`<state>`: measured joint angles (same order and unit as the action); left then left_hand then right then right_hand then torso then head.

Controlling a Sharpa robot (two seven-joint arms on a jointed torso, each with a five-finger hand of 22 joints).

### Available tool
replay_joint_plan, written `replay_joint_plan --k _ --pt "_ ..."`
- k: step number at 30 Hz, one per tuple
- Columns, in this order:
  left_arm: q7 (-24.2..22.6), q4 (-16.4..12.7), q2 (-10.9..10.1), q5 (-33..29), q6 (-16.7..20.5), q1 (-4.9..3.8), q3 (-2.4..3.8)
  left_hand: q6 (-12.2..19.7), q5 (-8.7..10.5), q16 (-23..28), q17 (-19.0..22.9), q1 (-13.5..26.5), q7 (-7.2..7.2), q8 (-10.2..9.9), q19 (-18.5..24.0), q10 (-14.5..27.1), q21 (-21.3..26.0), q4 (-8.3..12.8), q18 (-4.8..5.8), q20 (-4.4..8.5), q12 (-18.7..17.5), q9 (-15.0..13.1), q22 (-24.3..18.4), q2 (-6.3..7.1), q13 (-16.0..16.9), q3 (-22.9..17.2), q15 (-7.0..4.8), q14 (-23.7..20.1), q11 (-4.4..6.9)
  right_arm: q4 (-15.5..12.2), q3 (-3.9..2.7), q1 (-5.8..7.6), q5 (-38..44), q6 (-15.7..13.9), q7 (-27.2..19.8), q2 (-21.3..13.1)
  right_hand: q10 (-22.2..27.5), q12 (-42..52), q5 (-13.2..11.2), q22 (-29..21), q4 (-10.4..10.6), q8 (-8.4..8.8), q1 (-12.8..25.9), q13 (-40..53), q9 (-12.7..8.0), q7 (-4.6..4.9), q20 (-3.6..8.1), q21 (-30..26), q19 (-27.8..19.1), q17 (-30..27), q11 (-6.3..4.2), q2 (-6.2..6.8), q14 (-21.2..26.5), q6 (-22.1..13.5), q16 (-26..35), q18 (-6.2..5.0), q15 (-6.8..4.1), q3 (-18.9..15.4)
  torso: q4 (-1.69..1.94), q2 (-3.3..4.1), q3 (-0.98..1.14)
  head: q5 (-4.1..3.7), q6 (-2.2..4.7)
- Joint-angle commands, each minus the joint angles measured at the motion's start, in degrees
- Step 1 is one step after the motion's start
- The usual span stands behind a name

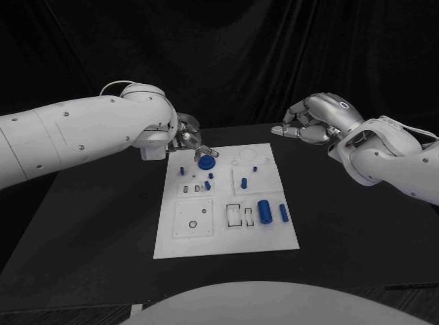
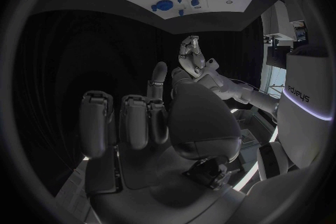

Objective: Assemble the parts on the task board

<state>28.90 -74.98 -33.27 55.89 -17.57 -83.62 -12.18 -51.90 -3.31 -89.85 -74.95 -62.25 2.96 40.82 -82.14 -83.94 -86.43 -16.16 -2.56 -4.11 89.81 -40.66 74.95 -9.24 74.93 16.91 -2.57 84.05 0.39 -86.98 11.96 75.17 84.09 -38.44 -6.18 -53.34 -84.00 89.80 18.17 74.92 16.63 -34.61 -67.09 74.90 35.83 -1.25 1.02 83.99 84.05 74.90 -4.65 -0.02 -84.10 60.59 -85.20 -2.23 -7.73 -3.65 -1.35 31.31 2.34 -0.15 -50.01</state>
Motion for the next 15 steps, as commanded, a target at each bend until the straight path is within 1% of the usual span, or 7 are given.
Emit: replay_joint_plan --k 1,2,6,8,10,11,15 --pt "2.7 0.9 0.4 4.5 -3.0 -0.09 0.05 0.1 0.01 -0.1 -15.1 0.4 -0.46 -0.2 -0.1 -6.1 -0.3 0.1 0.49 0.47 0.2 -0.2 8.1 -0.33 15.1 -0.4 -0.41 6.0 0.43 -0.4 -0.06 -0.14 0.6 0.9 2.1 -0.3 -6.0 0.2 0.3 12.9 0.0 -0.28 0.5 15.1 0.2 0.01 0.53 -0.3 3.4 8.6 -0.46 -0.06 -4.8 -0.4 0.4 0.58 -0.35 -0.3 -0.02 -0.07 -0.04 0.68 0.01" --pt "2.8 1.3 0.5 4.7 -3.1 -0.05 0.05 0.1 -0.02 -0.1 -15.1 0.4 -0.49 -0.5 -0.1 -6.1 -0.3 0.2 0.49 0.53 0.2 -0.3 8.1 -0.4 15.1 -0.5 -0.47 6.0 0.47 -0.5 -0.06 -0.16 0.6 1.0 2.2 -0.3 -6.0 0.2 0.3 12.9 0.0 -0.28 0.5 15.1 0.2 0.01 0.53 -0.3 3.4 8.6 -0.46 -0.06 -4.8 -0.4 0.4 0.58 -0.35 -0.3 -0.01 -0.21 -0.05 0.93 0.01" --pt "3.0 2.9 1.0 5.1 -3.1 0.42 0.04 -0.3 -0.29 -0.1 -15.1 0.4 -0.41 -4.0 0.0 -6.1 -0.1 0.5 0.45 0.81 0.2 0.0 8.0 -0.61 15.1 -1.3 -0.65 6.0 0.53 -0.7 -0.06 -0.2 0.7 1.2 2.5 -0.5 -6.0 0.2 0.2 12.9 0.1 -0.23 0.7 15.1 0.5 0.05 0.53 -0.3 3.4 8.5 -0.44 -0.08 -4.8 -0.6 0.4 0.57 -0.34 -0.3 -0.13 -0.28 0.04 1.81 0.01" --pt "3.1 3.4 1.2 5.2 -2.9 0.81 0.03 -0.7 -0.32 -0.1 -15.1 0.5 -0.42 -4.7 0.1 -6.1 0.0 0.5 0.41 0.83 0.2 0.0 7.8 -0.68 15.1 -1.5 -0.66 6.0 0.54 -0.7 -0.06 -0.21 0.7 1.2 2.6 -0.6 -6.0 0.2 0.2 12.8 0.0 -0.21 0.8 15.1 0.6 0.06 0.53 -0.4 3.3 8.4 -0.43 -0.09 -4.8 -0.7 0.5 0.54 -0.33 -0.4 -0.18 -0.36 0.17 2.22 0.01" --pt "3.1 3.7 1.3 5.3 -2.7 1.26 0.03 -1.3 -0.34 -0.1 -15.1 0.7 -0.45 -5.5 -0.1 -6.1 0.0 0.5 0.45 0.86 0.2 0.0 8.0 -0.69 15.1 -1.7 -0.69 6.0 0.57 -0.7 -0.06 -0.22 0.7 1.3 2.7 -0.5 -6.0 0.2 0.1 12.8 0.0 -0.18 0.8 15.1 0.6 0.07 0.53 -0.5 3.3 8.4 -0.42 -0.09 -4.8 -0.8 0.5 0.54 -0.33 -0.4 -0.16 -0.37 0.13 2.59 0.01" --pt "3.1 3.9 1.4 5.3 -2.6 1.49 0.03 -1.4 -0.37 -0.1 -15.1 0.7 -0.46 -5.7 -0.1 -6.1 0.0 0.5 0.45 0.88 0.2 0.0 8.0 -0.68 15.1 -1.7 -0.7 6.0 0.58 -0.7 -0.06 -0.23 0.7 1.4 2.8 -0.5 -6.0 0.2 0.1 12.8 0.0 -0.18 0.8 15.1 0.6 0.07 0.53 -0.5 3.3 8.4 -0.42 -0.09 -4.8 -0.8 0.5 0.54 -0.33 -0.4 -0.21 -0.31 0.18 2.76 0.01" --pt "3.2 4.4 1.6 5.3 -2.2 2.27 0.03 -2.8 -0.47 -0.1 -15.1 1.2 -0.33 -9.7 -0.2 -6.1 0.2 0.8 0.44 0.93 0.2 0.9 8.0 -0.54 15.1 -2.3 -0.73 6.0 0.55 -0.7 -0.06 -0.28 0.7 1.6 3.0 -0.3 -6.0 0.2 0.1 12.8 0.0 -0.13 0.8 15.1 0.7 0.08 0.52 -0.5 3.3 8.3 -0.4 -0.13 -4.7 -0.9 0.6 0.52 -0.33 -0.4 -0.15 -0.41 0.16 3.34 0.01"
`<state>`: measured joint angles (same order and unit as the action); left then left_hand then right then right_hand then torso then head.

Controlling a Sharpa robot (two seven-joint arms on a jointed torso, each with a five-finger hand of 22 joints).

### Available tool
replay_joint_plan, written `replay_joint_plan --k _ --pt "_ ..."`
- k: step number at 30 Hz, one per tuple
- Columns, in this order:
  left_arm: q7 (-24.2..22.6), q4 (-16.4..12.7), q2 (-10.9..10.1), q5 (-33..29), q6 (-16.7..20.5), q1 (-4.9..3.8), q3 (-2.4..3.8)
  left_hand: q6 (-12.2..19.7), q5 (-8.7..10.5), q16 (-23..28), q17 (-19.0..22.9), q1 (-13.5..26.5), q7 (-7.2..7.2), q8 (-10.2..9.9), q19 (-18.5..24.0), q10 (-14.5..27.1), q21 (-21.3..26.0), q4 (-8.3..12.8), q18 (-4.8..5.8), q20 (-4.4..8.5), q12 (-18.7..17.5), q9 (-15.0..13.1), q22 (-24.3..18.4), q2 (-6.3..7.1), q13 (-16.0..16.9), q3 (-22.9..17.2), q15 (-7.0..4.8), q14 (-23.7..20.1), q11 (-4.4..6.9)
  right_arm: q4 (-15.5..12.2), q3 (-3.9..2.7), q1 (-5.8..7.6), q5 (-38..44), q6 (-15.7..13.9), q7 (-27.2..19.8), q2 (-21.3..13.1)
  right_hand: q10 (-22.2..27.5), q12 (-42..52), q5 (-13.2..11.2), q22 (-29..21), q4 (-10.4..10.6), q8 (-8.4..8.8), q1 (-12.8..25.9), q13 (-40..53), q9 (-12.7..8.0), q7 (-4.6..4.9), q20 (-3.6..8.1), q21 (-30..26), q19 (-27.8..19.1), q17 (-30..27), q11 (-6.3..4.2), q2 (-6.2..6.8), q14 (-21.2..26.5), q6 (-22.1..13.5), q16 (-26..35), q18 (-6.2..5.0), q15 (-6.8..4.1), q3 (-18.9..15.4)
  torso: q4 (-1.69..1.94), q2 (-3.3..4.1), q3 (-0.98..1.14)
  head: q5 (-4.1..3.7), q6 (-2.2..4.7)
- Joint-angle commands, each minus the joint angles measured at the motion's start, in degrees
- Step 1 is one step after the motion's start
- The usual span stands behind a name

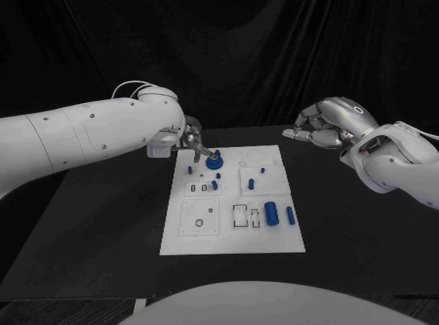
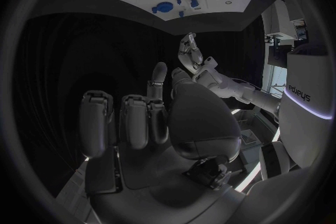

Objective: Assemble the parts on the task board

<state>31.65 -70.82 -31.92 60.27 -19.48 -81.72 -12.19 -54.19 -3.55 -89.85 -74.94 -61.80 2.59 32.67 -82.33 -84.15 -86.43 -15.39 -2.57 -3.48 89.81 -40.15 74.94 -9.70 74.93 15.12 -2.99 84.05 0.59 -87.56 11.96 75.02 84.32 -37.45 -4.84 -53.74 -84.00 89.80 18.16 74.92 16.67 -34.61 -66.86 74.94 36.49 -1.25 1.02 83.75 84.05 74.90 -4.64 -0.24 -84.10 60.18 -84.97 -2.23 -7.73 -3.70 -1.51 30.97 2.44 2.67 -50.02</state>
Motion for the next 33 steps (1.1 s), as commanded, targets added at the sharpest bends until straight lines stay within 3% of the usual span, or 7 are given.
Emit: replay_joint_plan --k 1,5,15,16,18,29,33 --pt "0.4 0.3 0.3 1.0 -0.2 0.6 0.04 -0.8 -0.25 -0.1 -15.1 0.8 0.1 -2.4 0.0 -5.9 0.2 0.1 0.44 0.28 0.2 0.6 8.0 -0.05 15.1 -0.6 -0.29 5.9 0.32 -0.1 -0.05 -0.16 0.5 0.7 1.7 0.1 -6.0 0.2 0.1 12.8 0.0 -0.12 0.6 15.1 0.1 0.08 0.52 -0.3 3.3 8.3 -0.4 0.09 -4.7 -0.5 0.4 0.52 -0.33 -0.3 -0.01 -0.15 0.03 0.64 0.02" --pt "0.4 0.7 0.5 1.0 0.0 1.42 0.04 -1.8 -0.19 -0.1 -15.1 1.3 0.45 -6.3 0.3 -5.9 0.5 0.1 0.34 0.09 0.2 2.0 7.7 0.04 15.1 -1.1 -0.05 5.9 0.01 0.0 -0.05 -0.2 0.5 0.9 1.9 0.2 -6.0 0.2 0.2 12.8 -0.1 0.05 0.6 15.1 0.3 0.14 0.51 -0.4 3.2 8.2 -0.37 0.01 -4.7 -0.9 0.5 0.49 -0.3 -0.3 0.02 -0.13 0.01 0.74 0.02" --pt "0.3 2.7 1.5 1.0 0.5 3.65 0.03 -2.6 -0.29 -0.1 -15.1 1.6 0.55 -7.9 0.7 -5.9 0.9 0.1 0.23 -0.03 0.2 2.5 7.4 -0.22 15.1 -1.5 0.07 5.9 -0.1 0.3 -0.05 -0.27 0.5 1.4 2.4 0.4 -6.0 0.2 0.2 12.7 -0.1 0.11 0.6 15.1 0.4 0.16 0.51 -0.5 3.2 8.0 -0.35 -0.01 -4.7 -0.9 0.5 0.46 -0.29 -0.3 -0.06 -0.42 0.03 0.2 0.02" --pt "0.3 2.8 1.5 1.0 0.5 3.85 0.03 -2.6 -0.29 -0.1 -15.1 1.6 0.55 -7.9 0.7 -5.9 0.9 0.1 0.23 -0.03 0.2 2.5 7.4 -0.22 15.1 -1.5 0.07 5.9 -0.1 0.4 -0.05 -0.27 0.5 1.4 2.4 0.5 -6.0 0.2 0.2 12.7 0.0 0.19 0.6 15.1 0.4 0.19 0.5 -0.7 3.1 7.9 -0.33 -0.06 -4.7 -1.1 0.6 0.43 -0.28 -0.3 -0.31 -0.34 0.08 0.5 0.02" --pt "0.2 3.1 1.8 1.0 0.6 4.22 0.03 -2.7 -0.33 -0.1 -15.1 1.7 0.56 -8.2 0.9 -5.9 1.0 0.1 0.18 -0.04 0.2 2.6 7.2 -0.3 15.1 -1.6 0.08 5.9 -0.11 0.5 -0.05 -0.28 0.5 1.6 2.5 0.6 -6.0 0.2 0.2 12.7 0.0 0.23 0.7 15.1 0.5 0.22 0.49 -0.8 3.1 7.8 -0.31 -0.07 -4.6 -1.1 0.7 0.4 -0.27 -0.3 -0.31 -0.33 0.1 0.43 0.02" --pt "-0.6 4.4 3.0 1.0 0.6 5.68 0.03 -3.6 -1.45 -0.1 -15.1 0.6 0.69 -10.9 1.9 -5.9 1.8 1.5 -0.09 -0.21 0.2 3.0 6.4 0.14 15.1 -2.7 0.22 5.9 -0.24 1.0 -0.05 -0.37 0.5 2.4 3.0 0.8 -6.0 0.2 -0.4 12.5 -0.1 0.37 0.5 15.1 1.0 0.28 0.44 -1.1 3.0 7.5 -0.24 0.02 -4.6 -1.3 0.9 0.33 -0.2 -0.3 -0.35 -0.51 0.1 -0.23 0.02" --pt "-1.0 4.9 3.5 1.0 0.9 6.11 0.03 -3.7 -1.65 -0.1 -15.1 0.4 0.7 -11.3 2.0 -5.9 1.9 1.8 -0.11 -0.22 0.2 3.0 6.4 0.13 15.1 -3.0 0.22 5.9 -0.24 0.9 -0.05 -0.45 0.5 2.4 3.0 0.7 -6.0 0.2 -0.5 12.5 -0.1 0.39 0.5 15.1 1.0 0.29 0.43 -1.1 2.9 7.5 -0.23 0.04 -4.6 -1.3 0.9 0.31 -0.19 -0.3 -0.38 -0.61 0.13 0.1 0.02"
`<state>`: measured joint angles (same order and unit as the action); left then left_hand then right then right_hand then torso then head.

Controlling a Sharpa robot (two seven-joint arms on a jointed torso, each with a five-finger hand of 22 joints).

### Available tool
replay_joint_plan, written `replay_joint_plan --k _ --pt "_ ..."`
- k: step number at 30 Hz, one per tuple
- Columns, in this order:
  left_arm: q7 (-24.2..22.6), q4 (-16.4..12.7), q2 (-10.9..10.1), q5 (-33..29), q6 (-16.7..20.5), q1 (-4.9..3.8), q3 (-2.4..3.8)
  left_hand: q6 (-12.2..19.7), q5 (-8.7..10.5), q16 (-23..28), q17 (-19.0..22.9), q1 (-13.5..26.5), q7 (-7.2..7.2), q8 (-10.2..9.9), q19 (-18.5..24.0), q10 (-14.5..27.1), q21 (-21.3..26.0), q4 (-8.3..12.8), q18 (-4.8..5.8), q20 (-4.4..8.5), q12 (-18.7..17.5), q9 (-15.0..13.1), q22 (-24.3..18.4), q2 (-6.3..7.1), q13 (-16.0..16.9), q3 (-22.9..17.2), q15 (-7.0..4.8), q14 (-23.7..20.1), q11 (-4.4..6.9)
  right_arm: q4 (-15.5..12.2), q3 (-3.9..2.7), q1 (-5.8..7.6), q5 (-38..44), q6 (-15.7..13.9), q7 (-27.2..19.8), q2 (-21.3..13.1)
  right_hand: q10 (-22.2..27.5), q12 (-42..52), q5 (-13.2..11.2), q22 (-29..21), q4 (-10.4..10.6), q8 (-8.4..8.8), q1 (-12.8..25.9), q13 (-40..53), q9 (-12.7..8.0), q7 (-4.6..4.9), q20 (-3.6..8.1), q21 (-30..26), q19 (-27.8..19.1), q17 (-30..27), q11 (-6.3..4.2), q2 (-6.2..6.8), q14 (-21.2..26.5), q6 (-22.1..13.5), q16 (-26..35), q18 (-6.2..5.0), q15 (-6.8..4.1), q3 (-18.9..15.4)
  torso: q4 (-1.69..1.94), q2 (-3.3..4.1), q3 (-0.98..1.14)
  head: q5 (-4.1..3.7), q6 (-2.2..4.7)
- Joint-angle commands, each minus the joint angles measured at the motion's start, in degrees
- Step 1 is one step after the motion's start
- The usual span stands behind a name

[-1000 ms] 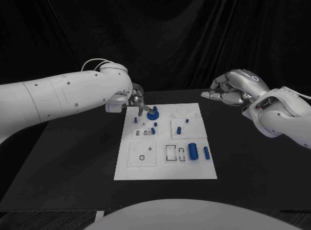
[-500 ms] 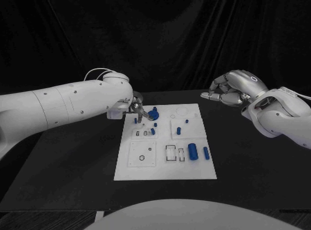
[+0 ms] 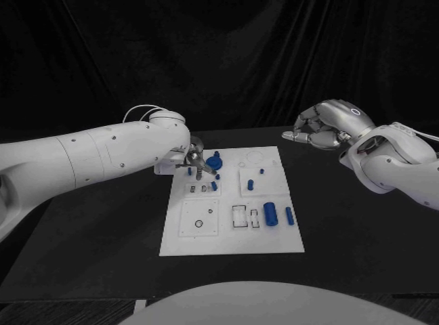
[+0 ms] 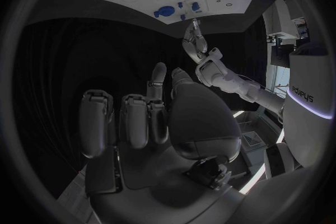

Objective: Assemble the parts on the task board

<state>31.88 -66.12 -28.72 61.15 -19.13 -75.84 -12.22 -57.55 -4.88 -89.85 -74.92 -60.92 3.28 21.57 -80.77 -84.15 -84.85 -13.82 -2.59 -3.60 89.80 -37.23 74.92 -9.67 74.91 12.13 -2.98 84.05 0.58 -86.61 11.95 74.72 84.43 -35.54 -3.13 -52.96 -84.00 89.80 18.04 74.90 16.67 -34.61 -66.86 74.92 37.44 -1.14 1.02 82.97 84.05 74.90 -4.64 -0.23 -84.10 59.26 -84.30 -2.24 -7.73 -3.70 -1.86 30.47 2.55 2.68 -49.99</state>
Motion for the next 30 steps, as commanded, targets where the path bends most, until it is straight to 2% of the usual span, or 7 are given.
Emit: replay_joint_plan --k 1,3,7,10,13,18,30 --pt "-1.3 0.3 0.4 0.1 0.6 0.32 0.05 -0.4 -0.41 -0.2 -15.1 -0.6 0.03 -0.3 0.4 -5.9 0.3 0.3 -0.1 -0.1 0.2 0.1 6.4 0.1 15.1 -0.1 0.21 5.9 -0.23 0.0 -0.05 -0.16 0.4 0.5 1.4 -0.1 -6.0 0.2 -0.4 12.5 -0.1 0.38 0.5 15.1 0.1 0.18 0.43 -0.4 2.9 7.5 -0.23 0.03 -4.6 -0.4 0.3 0.31 -0.19 -0.3 -0.03 -0.14 0.02 0.0 -0.01" --pt "-1.4 0.6 0.5 0.1 0.6 0.51 0.05 -0.4 -0.41 -0.2 -15.1 -0.6 0.03 -0.3 0.4 -5.9 0.3 0.3 -0.1 -0.1 0.2 0.1 6.4 0.1 15.1 -0.1 0.21 5.9 -0.23 0.1 -0.05 -0.18 0.4 0.5 1.4 -0.1 -6.0 0.2 -0.4 12.5 -0.1 0.39 0.5 15.1 0.1 0.18 0.43 -0.4 2.9 7.5 -0.23 0.04 -4.6 -0.4 0.3 0.31 -0.19 -0.3 -0.05 -0.12 0.03 0.09 -0.01" --pt "-1.4 0.9 0.8 0.1 0.8 0.85 0.05 -0.4 -0.47 -0.2 -15.1 -0.6 0.03 -0.4 0.4 -5.9 0.3 0.3 -0.1 -0.1 0.2 0.1 6.4 0.07 15.1 -0.1 0.21 5.9 -0.23 0.2 -0.05 -0.19 0.4 0.6 1.5 0.0 -6.0 0.2 -0.4 12.5 -0.1 0.39 0.5 15.1 0.1 0.18 0.43 -0.4 2.9 7.5 -0.23 0.04 -4.6 -0.4 0.3 0.31 -0.19 -0.3 -0.07 -0.1 0.02 1.04 -0.01" --pt "-1.0 1.1 0.9 0.1 1.0 1.09 0.05 -0.4 -0.52 -0.2 -15.1 -0.6 0.04 -0.5 0.4 -5.9 0.3 0.3 -0.11 -0.1 0.2 0.1 6.4 0.02 15.1 -0.2 0.21 5.9 -0.24 0.2 -0.05 -0.2 0.4 0.7 1.4 0.0 -6.0 0.2 -0.7 12.4 -0.2 0.5 0.3 15.1 0.3 0.2 0.41 -0.6 2.8 7.3 -0.2 0.11 -4.5 -0.5 0.4 0.25 -0.16 -0.3 -0.04 -0.13 -0.01 1.45 -0.01" --pt "-0.8 1.2 1.1 0.1 1.1 1.25 0.06 -0.4 -0.53 -0.2 -15.1 -0.6 0.04 -0.5 0.4 -5.9 0.3 0.3 -0.1 -0.1 0.2 0.1 6.4 0.03 15.1 -0.2 0.21 5.9 -0.24 0.2 -0.05 -0.2 0.4 0.7 1.3 0.0 -6.0 0.2 -0.8 12.4 -0.3 0.56 0.1 15.1 0.4 0.21 0.39 -0.7 2.8 7.2 -0.2 0.17 -4.5 -0.6 0.5 0.24 -0.15 -0.3 -0.01 -0.11 0.01 1.62 -0.01" --pt "-0.7 1.7 1.4 0.1 0.9 1.45 0.06 -0.6 -0.59 -0.2 -15.1 -0.7 0.02 -0.7 0.1 -5.9 0.2 0.5 -0.01 -0.09 0.2 0.1 6.7 0.03 15.1 -0.3 0.2 5.9 -0.22 0.3 -0.05 -0.23 0.4 0.8 1.2 0.1 -6.0 0.2 -0.8 12.4 -0.3 0.62 0.0 15.1 0.5 0.22 0.38 -0.7 2.8 7.2 -0.19 0.23 -4.5 -0.6 0.5 0.23 -0.14 -0.3 -0.1 -0.11 0.03 1.3 -0.01" --pt "-0.9 2.9 2.5 0.1 0.2 2.13 0.06 -0.8 -0.69 -0.2 -15.1 -0.8 -0.01 -0.9 0.2 -5.9 0.3 0.6 -0.06 -0.08 0.2 0.1 6.5 -0.16 15.1 -0.5 0.17 5.9 -0.19 0.4 -0.05 -0.31 0.4 1.1 1.3 0.2 -6.0 0.2 -0.8 12.3 -0.2 0.79 0.0 15.1 0.6 0.28 0.37 -0.9 2.7 7.0 -0.15 0.21 -4.5 -0.8 0.6 0.18 -0.13 -0.3 -0.08 -0.25 0.06 0.57 -0.01"
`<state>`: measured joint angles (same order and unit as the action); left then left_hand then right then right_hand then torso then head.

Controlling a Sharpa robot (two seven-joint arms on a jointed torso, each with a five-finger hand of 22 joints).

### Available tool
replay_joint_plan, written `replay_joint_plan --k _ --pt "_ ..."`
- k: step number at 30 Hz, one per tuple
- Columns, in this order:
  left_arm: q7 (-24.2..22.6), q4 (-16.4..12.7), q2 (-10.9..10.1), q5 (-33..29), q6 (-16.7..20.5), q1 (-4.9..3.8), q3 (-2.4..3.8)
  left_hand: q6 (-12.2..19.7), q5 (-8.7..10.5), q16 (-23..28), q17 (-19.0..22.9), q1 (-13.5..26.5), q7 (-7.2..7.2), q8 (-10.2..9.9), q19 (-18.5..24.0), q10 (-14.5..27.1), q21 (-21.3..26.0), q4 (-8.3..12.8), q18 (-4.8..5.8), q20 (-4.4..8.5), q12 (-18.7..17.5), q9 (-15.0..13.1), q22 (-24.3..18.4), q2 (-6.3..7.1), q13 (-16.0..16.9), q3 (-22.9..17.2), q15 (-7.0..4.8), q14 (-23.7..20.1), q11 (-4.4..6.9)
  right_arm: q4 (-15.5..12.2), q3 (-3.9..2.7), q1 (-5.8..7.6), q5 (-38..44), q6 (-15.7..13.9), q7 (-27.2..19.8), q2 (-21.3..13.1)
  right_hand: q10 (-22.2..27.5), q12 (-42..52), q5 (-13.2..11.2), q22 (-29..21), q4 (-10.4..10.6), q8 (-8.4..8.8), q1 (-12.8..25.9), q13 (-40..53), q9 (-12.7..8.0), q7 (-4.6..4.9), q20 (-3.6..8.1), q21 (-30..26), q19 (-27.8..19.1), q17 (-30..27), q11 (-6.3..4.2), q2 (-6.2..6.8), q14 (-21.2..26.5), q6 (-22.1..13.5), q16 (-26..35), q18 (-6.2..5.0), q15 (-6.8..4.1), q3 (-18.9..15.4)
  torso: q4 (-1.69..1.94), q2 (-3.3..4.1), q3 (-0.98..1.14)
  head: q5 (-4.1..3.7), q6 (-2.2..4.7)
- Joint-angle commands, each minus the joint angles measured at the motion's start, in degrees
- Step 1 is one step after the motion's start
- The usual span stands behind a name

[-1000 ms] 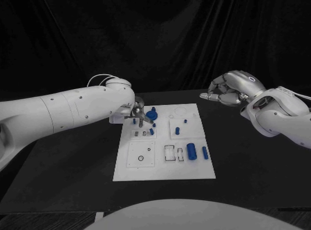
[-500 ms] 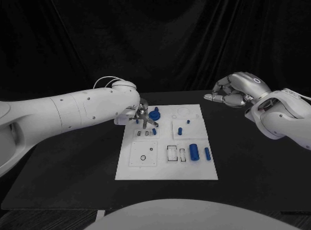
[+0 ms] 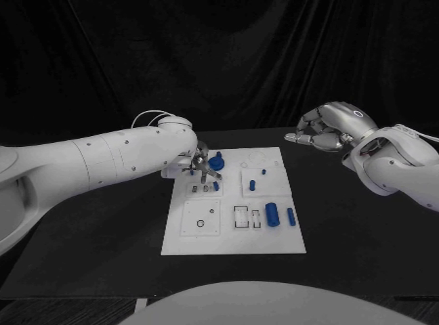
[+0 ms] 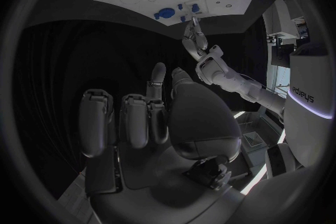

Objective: Assemble the parts on the task board

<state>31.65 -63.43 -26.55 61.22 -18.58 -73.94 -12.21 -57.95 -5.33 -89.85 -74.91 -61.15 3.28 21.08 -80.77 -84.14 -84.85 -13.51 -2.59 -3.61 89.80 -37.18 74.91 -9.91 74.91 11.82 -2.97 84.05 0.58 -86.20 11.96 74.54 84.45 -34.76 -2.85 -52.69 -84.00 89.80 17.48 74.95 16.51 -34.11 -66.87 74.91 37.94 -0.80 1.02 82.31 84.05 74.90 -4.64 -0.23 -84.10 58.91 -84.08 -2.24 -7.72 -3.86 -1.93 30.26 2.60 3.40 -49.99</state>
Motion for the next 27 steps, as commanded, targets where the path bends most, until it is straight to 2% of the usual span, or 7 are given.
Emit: replay_joint_plan --k 1,5,13,27 --pt "-0.6 0.3 0.4 0.0 -0.3 0.28 0.05 -0.4 -0.26 -0.2 -15.1 -0.5 -0.01 -0.5 0.2 -5.9 0.3 0.3 -0.06 -0.08 0.2 0.0 6.6 0.0 15.1 -0.3 0.15 5.9 -0.18 0.0 -0.05 -0.14 0.4 0.3 1.0 -0.1 -6.0 0.2 -0.3 12.3 0.0 0.29 0.0 15.1 0.1 -0.06 0.37 -0.3 2.7 7.0 -0.15 0.21 -4.5 -0.4 0.4 0.18 -0.13 -0.1 0.0 -0.04 0.02 -0.21 -0.01" --pt "-0.8 0.7 0.8 0.0 -0.4 0.46 0.06 -0.4 -0.36 -0.2 -15.1 -0.5 -0.02 -0.6 0.3 -5.9 0.3 0.3 -0.07 -0.07 0.2 0.0 6.5 -0.1 15.1 -0.4 0.15 5.9 -0.17 0.0 -0.05 -0.14 0.4 0.4 1.0 -0.1 -6.0 0.2 -0.3 12.3 0.1 0.42 0.2 15.1 0.1 0.0 0.35 -0.2 2.7 7.0 -0.11 0.14 -4.5 -0.5 0.4 0.18 -0.1 -0.1 -0.01 -0.06 0.05 -0.56 -0.01" --pt "-0.6 1.4 1.6 0.0 -0.9 0.69 0.06 -0.6 -0.53 -0.2 -15.1 -0.6 -0.04 -0.8 0.1 -5.9 0.3 0.4 -0.03 -0.06 0.2 0.0 6.7 -0.24 15.1 -0.6 0.13 5.9 -0.15 0.1 -0.05 -0.16 0.4 0.3 1.0 -0.2 -6.0 0.2 -0.4 12.2 0.2 0.53 0.3 15.1 0.2 0.05 0.33 -0.4 2.7 6.9 -0.06 0.15 -4.5 -0.5 0.5 0.15 -0.08 -0.2 -0.07 -0.06 0.05 -0.5 -0.01" --pt "-0.2 3.0 2.5 0.0 -1.7 1.64 0.06 -1.5 -0.75 -0.2 -15.1 -0.5 -0.27 -1.4 -0.7 -5.9 -0.1 0.8 0.14 0.09 0.2 -0.1 7.3 -0.31 15.1 -1.1 -0.08 5.9 0.08 0.0 -0.05 -0.18 0.4 -0.3 1.2 -0.3 -6.0 0.2 -0.3 12.2 0.2 0.75 0.5 15.1 0.2 0.11 0.3 -0.5 2.6 6.8 0.0 0.17 -4.4 -0.7 0.5 0.12 -0.03 -0.3 -0.06 -0.12 0.08 -1.23 -0.01"
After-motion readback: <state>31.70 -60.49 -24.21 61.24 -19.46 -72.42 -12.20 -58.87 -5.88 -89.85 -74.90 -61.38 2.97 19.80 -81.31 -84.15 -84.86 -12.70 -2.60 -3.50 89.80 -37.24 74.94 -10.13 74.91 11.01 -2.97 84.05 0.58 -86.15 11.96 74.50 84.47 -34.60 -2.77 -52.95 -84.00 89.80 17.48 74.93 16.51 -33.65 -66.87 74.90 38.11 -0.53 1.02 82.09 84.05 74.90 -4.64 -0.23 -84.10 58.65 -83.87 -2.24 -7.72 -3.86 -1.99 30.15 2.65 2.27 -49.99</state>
